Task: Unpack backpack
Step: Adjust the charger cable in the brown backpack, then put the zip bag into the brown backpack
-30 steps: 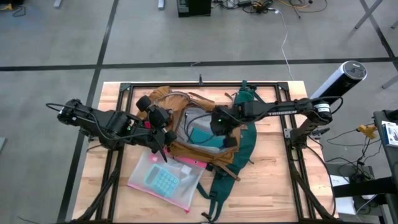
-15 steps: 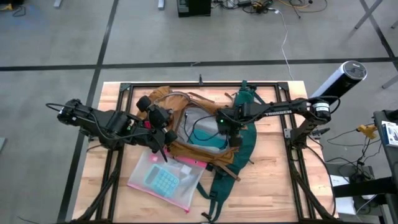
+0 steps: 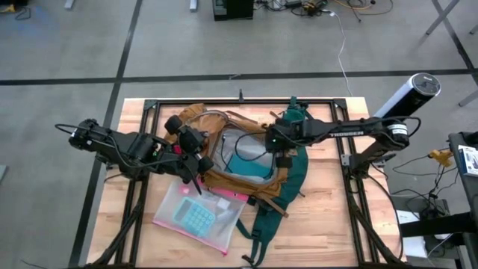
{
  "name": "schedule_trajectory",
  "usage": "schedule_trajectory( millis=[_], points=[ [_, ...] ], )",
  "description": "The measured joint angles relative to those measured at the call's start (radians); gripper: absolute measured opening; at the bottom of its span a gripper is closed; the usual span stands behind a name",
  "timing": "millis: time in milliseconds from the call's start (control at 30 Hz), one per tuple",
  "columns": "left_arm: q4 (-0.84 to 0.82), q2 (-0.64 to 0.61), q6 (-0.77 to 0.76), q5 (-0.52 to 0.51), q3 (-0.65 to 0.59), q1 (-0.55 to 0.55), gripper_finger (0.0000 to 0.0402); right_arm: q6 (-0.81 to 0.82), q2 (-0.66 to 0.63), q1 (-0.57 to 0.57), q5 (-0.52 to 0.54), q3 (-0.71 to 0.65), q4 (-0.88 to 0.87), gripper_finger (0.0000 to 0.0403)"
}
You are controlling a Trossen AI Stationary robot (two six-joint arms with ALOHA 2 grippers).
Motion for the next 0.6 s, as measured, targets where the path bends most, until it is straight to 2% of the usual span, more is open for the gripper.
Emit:
schedule_trajectory(
  millis=[133,267,333,600],
  points=[
    [0.011,0.002,0.003,0.0,0.0,0.0,0.0,0.041,0.039,0.01,-0.045,-0.08,0.063,0.0],
    [0.014,0.004,0.003,0.0,0.0,0.0,0.0,0.091,0.07,0.034,-0.187,-0.121,0.24,0.0],
    [0.014,0.006,0.006,0.0,0.0,0.0,0.0,0.11,0.067,0.046,-0.224,-0.111,0.304,0.0],
    [0.018,0.006,-0.001,0.02,0.0,-0.005,0.0,0.079,0.014,0.085,-0.188,0.024,0.175,0.0]
  ],
)
